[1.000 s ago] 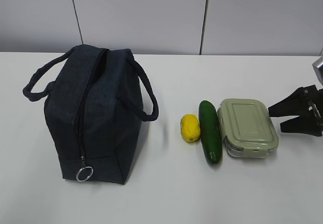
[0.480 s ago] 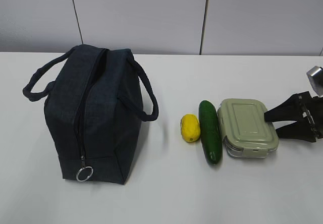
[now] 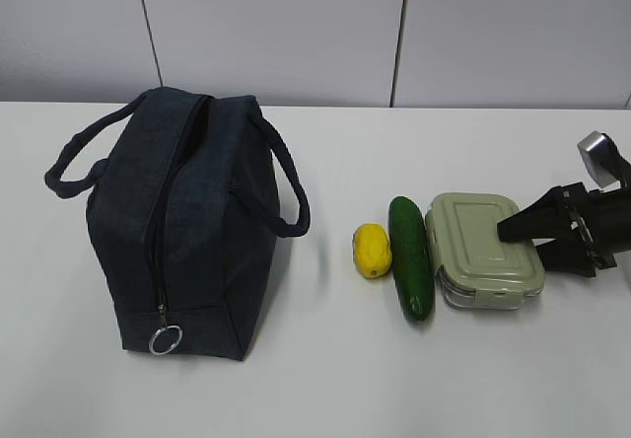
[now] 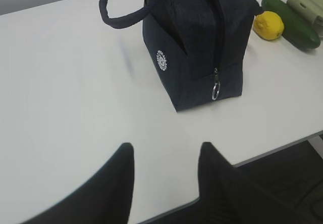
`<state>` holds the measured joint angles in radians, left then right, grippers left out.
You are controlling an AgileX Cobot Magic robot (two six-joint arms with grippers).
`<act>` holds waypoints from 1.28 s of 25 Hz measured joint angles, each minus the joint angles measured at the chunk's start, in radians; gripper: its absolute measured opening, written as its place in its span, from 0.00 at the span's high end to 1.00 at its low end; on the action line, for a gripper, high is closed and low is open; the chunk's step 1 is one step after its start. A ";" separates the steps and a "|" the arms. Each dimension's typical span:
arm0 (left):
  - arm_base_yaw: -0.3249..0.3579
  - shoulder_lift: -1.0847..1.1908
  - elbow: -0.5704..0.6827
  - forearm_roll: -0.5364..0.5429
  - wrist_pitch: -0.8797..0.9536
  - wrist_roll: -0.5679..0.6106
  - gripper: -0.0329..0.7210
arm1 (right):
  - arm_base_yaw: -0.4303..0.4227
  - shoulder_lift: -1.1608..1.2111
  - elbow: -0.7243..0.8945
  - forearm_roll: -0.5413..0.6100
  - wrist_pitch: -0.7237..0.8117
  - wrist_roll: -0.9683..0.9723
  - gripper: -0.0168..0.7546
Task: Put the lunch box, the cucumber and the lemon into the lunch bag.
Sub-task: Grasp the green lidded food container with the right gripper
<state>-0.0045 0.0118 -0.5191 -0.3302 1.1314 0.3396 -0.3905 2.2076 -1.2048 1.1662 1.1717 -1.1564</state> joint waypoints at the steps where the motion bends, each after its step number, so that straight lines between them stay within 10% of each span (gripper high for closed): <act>1: 0.000 0.000 0.000 0.000 0.000 0.000 0.58 | 0.003 0.002 -0.004 0.002 0.000 -0.001 0.17; 24: 0.000 0.000 0.000 0.002 0.000 0.000 0.60 | 0.042 0.051 -0.027 0.041 0.023 -0.041 0.18; 32: 0.000 0.000 0.000 0.004 0.000 0.000 0.60 | 0.042 0.053 -0.027 0.042 0.051 -0.041 0.43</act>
<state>-0.0045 0.0118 -0.5191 -0.3265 1.1314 0.3396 -0.3483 2.2602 -1.2316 1.2086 1.2222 -1.1973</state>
